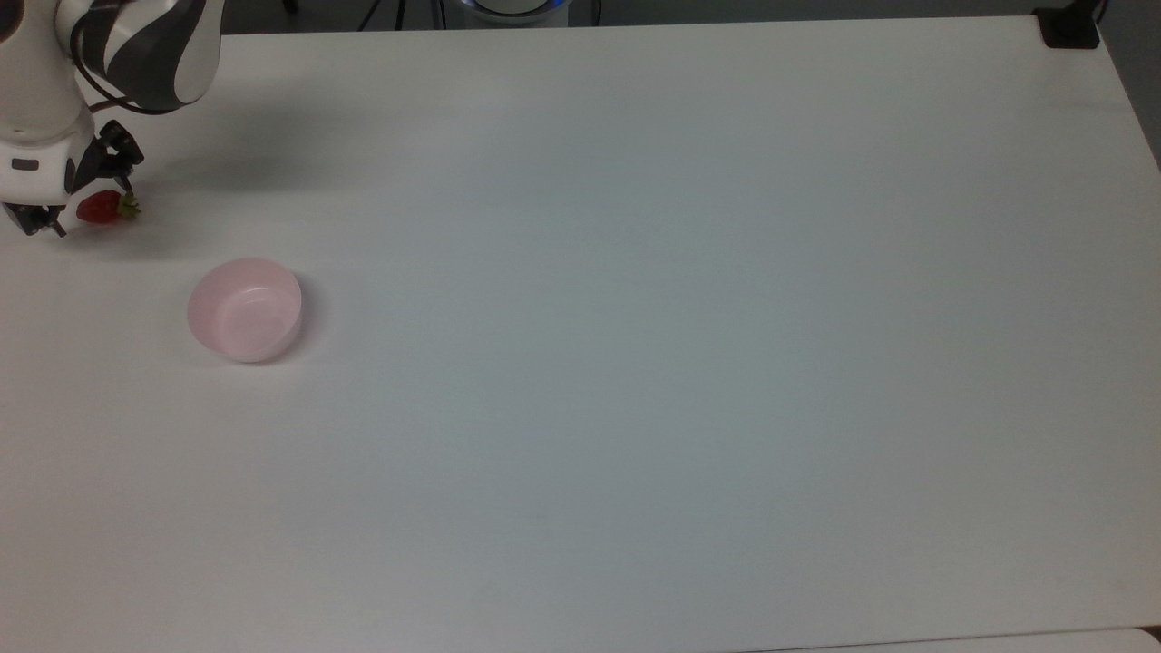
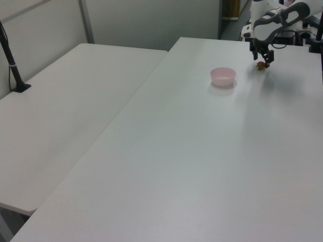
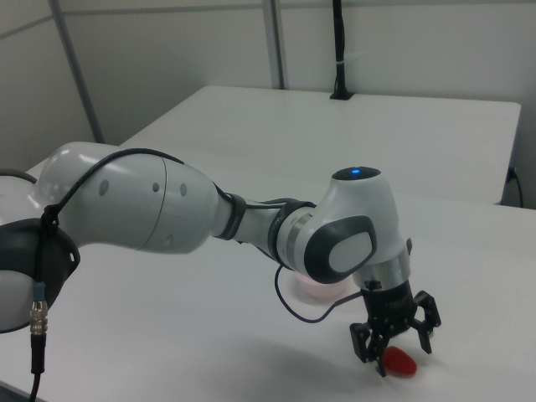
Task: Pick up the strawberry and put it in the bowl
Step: 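Move the open gripper over the red strawberry and lower it, then close the gripper on the red strawberry and lift it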
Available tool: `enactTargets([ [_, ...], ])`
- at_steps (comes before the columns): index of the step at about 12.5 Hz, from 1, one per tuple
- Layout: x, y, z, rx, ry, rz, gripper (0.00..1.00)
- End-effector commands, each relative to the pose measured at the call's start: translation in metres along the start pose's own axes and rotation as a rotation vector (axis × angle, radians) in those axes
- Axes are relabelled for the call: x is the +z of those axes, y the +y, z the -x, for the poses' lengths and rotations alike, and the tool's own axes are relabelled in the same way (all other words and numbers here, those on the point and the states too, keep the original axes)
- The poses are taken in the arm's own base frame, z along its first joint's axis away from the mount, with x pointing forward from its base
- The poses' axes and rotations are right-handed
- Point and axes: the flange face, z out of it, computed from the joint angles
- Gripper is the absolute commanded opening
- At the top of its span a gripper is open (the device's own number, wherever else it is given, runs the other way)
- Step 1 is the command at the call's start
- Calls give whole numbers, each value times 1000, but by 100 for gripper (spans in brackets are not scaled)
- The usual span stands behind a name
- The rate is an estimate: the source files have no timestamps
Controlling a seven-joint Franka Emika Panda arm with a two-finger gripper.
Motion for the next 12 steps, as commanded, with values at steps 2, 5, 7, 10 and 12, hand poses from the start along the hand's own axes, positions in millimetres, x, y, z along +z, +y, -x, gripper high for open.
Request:
enactTargets([
  [2, -1, -6, 6, -48, -7, 10, 77],
  [5, 1, -8, -1, -33, 4, 4, 70],
  [7, 1, -10, -9, 3, 13, -2, 66],
  [10, 2, -14, -22, 31, 22, -17, 58],
  [12, -1, -14, -22, 57, 22, -14, 56],
])
